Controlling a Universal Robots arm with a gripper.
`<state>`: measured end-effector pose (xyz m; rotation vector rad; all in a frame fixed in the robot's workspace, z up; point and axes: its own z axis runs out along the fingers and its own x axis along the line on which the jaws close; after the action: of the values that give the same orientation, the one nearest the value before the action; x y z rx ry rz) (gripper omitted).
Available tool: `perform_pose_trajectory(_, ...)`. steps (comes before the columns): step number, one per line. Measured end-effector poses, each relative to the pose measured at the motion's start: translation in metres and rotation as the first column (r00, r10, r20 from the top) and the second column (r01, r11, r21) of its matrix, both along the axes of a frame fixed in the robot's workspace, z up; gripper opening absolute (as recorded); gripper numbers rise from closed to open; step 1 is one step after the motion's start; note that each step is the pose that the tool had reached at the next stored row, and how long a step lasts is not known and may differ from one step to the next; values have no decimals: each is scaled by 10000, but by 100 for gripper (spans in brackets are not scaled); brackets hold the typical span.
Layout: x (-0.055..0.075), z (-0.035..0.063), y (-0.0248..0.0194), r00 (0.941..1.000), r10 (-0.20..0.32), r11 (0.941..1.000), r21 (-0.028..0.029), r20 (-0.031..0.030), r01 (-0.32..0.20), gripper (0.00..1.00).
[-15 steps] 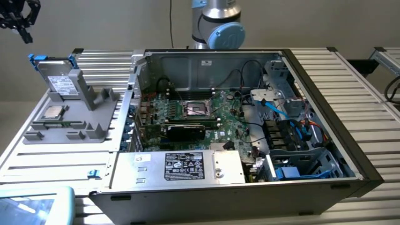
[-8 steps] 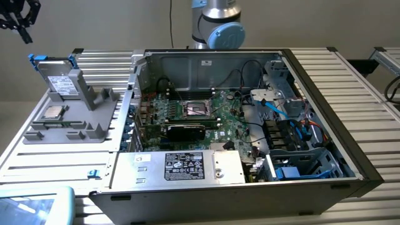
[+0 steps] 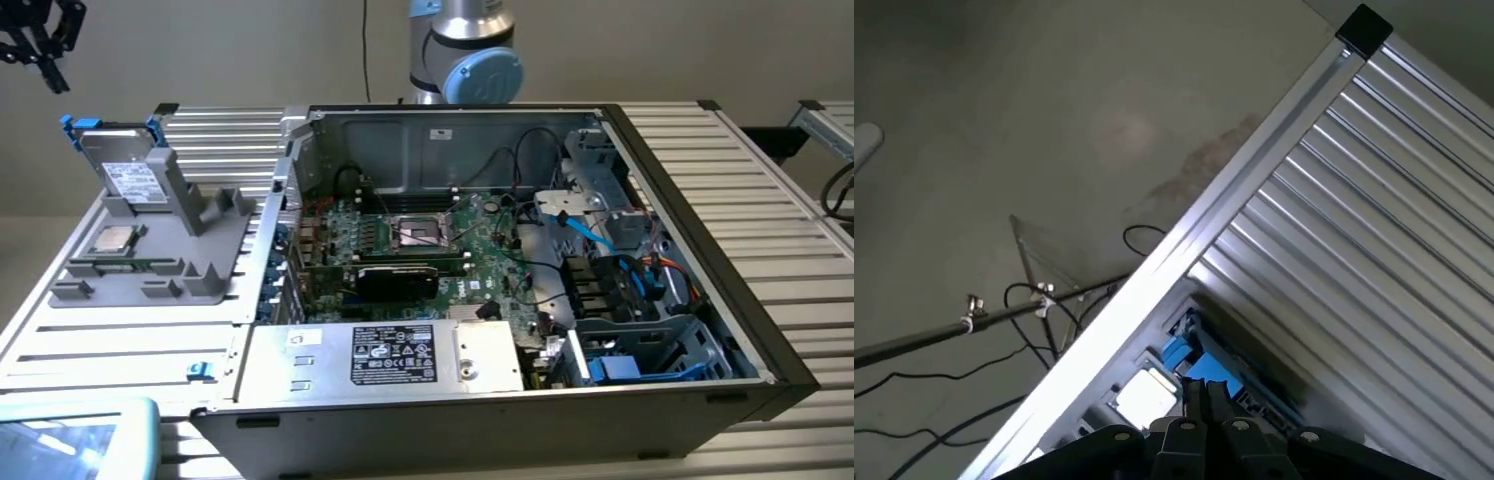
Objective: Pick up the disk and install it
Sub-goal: 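Pick up the disk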
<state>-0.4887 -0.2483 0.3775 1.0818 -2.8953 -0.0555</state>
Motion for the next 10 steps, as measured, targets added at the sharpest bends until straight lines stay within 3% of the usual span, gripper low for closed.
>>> perform_pose_trajectory(5,0,0,0,9959,898,9960,-3,49,-898,11)
perform_pose_trajectory(10,0,1,0,9835,1810,9835,-5,69,-1810,11)
